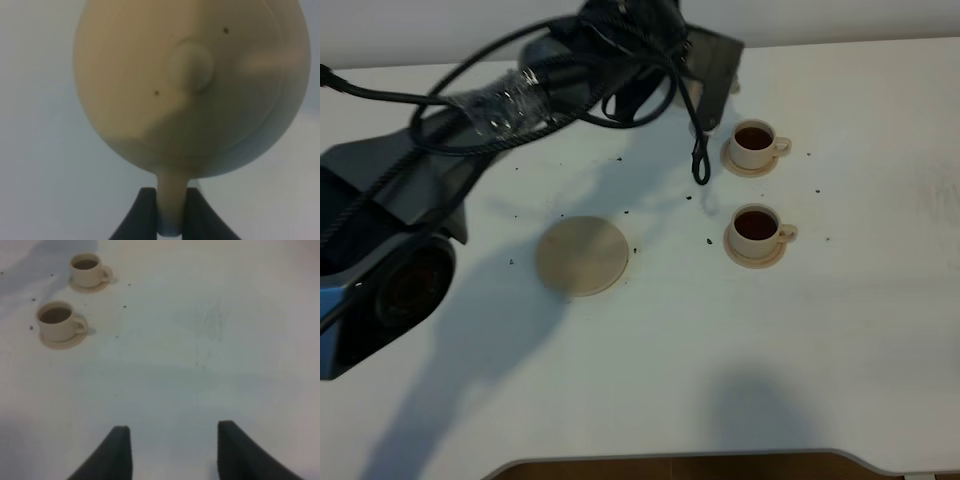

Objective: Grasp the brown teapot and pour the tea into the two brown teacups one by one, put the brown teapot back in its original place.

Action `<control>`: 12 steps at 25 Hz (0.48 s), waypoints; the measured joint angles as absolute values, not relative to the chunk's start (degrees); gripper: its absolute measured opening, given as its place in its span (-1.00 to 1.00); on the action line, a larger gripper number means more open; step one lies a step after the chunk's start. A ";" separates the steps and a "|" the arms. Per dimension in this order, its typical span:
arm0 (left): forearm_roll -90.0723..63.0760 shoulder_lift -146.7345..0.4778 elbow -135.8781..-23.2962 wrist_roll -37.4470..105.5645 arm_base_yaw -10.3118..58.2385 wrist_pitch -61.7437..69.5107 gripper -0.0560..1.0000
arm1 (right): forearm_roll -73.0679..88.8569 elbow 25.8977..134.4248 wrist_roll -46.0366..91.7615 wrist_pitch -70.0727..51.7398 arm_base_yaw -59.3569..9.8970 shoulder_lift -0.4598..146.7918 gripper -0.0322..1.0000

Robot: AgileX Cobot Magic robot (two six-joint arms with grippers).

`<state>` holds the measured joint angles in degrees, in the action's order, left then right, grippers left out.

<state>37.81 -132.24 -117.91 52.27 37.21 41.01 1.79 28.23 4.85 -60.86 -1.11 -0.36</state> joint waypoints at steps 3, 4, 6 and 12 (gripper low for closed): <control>33.65 -130.61 -117.91 44.96 37.21 48.08 -0.68 | 1.79 28.23 4.85 -60.86 -1.11 -0.36 -0.13; 31.20 -130.38 -117.91 42.42 37.21 50.60 -0.68 | 1.79 28.23 4.85 -60.86 -1.11 -0.36 -0.13; 26.40 -130.32 -117.91 36.04 37.21 54.98 -0.68 | 1.79 28.23 4.85 -60.86 -1.11 -0.36 -0.13; 15.21 -130.42 -117.91 19.82 37.21 63.87 -0.68 | 1.79 28.23 4.85 -60.86 -1.11 -0.36 -0.13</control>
